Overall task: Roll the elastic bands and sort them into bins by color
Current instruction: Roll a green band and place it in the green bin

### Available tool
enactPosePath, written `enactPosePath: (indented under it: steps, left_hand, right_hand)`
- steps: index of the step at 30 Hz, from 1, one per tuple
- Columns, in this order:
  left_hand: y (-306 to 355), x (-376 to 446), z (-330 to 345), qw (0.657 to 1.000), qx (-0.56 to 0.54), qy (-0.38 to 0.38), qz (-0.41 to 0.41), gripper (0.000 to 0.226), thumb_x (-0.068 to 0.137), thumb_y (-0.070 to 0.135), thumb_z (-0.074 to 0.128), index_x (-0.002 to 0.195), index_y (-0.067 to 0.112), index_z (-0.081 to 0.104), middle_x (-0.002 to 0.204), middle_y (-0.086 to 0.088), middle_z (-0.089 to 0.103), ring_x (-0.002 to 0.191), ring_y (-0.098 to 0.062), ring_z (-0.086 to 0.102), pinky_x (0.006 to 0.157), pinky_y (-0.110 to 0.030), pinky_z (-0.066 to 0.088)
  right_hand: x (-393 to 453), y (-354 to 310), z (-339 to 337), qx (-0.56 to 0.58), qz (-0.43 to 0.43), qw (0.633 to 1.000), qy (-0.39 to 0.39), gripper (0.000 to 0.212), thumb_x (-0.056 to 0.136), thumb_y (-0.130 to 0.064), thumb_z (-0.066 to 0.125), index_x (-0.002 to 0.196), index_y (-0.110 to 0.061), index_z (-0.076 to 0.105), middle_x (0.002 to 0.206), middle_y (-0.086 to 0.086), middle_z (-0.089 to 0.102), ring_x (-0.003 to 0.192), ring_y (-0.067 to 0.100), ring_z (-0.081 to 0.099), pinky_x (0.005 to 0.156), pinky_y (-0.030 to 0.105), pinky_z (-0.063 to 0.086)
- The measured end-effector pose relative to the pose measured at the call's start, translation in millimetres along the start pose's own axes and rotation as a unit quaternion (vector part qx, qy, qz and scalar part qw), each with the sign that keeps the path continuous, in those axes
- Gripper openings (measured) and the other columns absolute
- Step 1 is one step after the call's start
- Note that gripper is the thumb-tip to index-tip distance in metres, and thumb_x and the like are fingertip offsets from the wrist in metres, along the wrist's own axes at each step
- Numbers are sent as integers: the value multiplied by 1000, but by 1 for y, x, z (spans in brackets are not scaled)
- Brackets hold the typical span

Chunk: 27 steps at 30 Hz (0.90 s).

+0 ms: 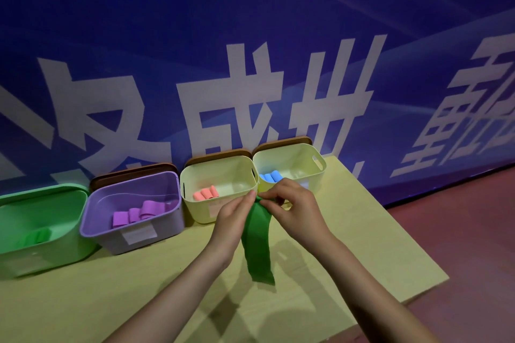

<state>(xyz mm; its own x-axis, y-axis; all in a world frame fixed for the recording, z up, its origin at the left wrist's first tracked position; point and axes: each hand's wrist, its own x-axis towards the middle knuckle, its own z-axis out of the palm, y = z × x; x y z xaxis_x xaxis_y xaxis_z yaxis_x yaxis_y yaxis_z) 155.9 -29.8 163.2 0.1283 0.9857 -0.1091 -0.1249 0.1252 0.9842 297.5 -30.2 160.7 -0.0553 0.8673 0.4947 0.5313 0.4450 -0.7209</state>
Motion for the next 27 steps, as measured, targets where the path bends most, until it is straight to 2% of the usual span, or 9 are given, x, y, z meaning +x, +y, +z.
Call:
enactPosePath:
  steps: [2, 6, 8, 12, 15, 18, 22, 25, 27]
  left_hand:
    - [2, 4, -1, 1000, 29, -10, 4, 23, 98, 27, 48, 95, 21, 70, 87, 4, 73, 82, -5, 66, 69, -14, 48]
    - [0, 10, -5, 998, 54, -22, -4, 23, 100, 23, 45, 95, 22, 68, 90, 0, 68, 85, -11, 61, 77, -25, 44]
    - [-1, 13, -6, 998, 56, -26, 0, 23, 100, 22, 44, 96, 23, 67, 91, 0, 68, 87, -12, 61, 78, -26, 44]
    - [-1, 16, -7, 994, 96, -42, 31, 22, 100, 20, 44, 91, 18, 64, 85, -3, 63, 80, -9, 58, 72, -23, 43]
    - [-4, 21, -11, 987, 136, -50, 65, 23, 100, 14, 43, 82, 13, 57, 74, 0, 55, 67, -2, 49, 63, -18, 39]
    - [-7, 28, -15, 977, 185, -42, 101, 25, 99, 11, 44, 75, 8, 48, 66, -1, 44, 57, -1, 39, 55, -19, 32]
    - [-14, 34, -24, 964, 222, -24, 144, 28, 98, 8, 46, 71, 4, 41, 63, 0, 38, 57, -3, 34, 55, -25, 29]
    - [-14, 32, -32, 981, 161, -1, 109, 24, 98, 10, 48, 78, -2, 50, 69, -5, 48, 64, -7, 43, 62, -27, 36]
    - [-9, 29, -36, 997, 54, 16, 44, 21, 98, 11, 48, 83, 7, 63, 74, 2, 63, 70, -5, 57, 68, -21, 44]
  right_hand:
    - [3, 0, -3, 20, 11, 1000, -14, 15, 80, -6, 74, 93, -13, 76, 80, -11, 61, 73, 6, 57, 70, 13, 43]
    - [4, 1, -9, 88, 60, 993, -48, 13, 88, -12, 68, 97, -15, 77, 90, -3, 66, 85, 9, 61, 77, 15, 45]
    - [3, 0, -8, 121, 95, 987, -48, 16, 89, -14, 66, 101, -20, 75, 94, -3, 68, 90, 9, 62, 79, 17, 47]
    - [4, 1, -2, 162, 176, 970, -35, 19, 88, -15, 67, 106, -21, 71, 91, 1, 71, 88, 13, 66, 85, 28, 53]
    - [8, 2, 2, 162, 176, 970, -48, 12, 88, -10, 66, 91, -19, 73, 82, -5, 72, 79, 7, 65, 75, 21, 52]
    - [13, 3, 10, 144, 182, 972, -45, 10, 87, -8, 66, 79, -14, 68, 66, -9, 62, 60, -1, 51, 62, 14, 40]
    - [16, 6, 25, 89, 139, 986, -37, 16, 87, -10, 65, 73, -12, 57, 66, -1, 52, 58, 5, 43, 57, 20, 37]
    - [19, 6, 37, 62, 107, 992, -25, 16, 85, -14, 65, 72, -18, 56, 67, 0, 53, 60, 9, 45, 58, 23, 39]
    - [19, 4, 46, 80, 108, 991, -11, 12, 83, -14, 66, 73, -18, 61, 70, 1, 59, 63, 11, 48, 60, 23, 41]
